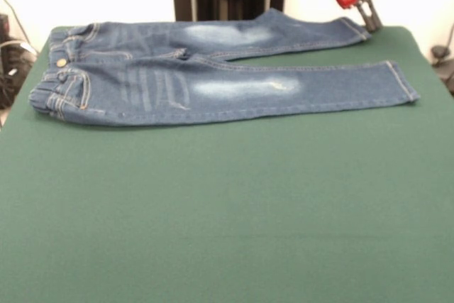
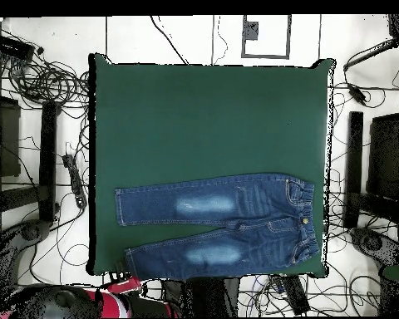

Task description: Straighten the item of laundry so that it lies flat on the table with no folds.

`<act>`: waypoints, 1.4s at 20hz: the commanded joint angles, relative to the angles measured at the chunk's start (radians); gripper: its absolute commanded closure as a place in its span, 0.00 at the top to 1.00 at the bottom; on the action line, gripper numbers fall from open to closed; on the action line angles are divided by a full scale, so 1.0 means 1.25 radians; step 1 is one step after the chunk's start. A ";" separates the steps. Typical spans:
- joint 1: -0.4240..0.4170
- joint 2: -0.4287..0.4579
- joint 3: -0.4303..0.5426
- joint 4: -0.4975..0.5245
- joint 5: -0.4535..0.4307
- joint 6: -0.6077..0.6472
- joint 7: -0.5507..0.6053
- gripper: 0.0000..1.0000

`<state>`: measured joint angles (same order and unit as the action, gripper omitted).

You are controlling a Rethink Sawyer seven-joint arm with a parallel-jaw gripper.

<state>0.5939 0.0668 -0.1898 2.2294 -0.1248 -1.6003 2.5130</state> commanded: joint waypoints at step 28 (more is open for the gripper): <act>0.073 0.116 -0.054 0.340 -0.139 0.276 0.065 0.00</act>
<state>0.6342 0.0175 -0.2028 2.2704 -0.1531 -1.6003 2.5130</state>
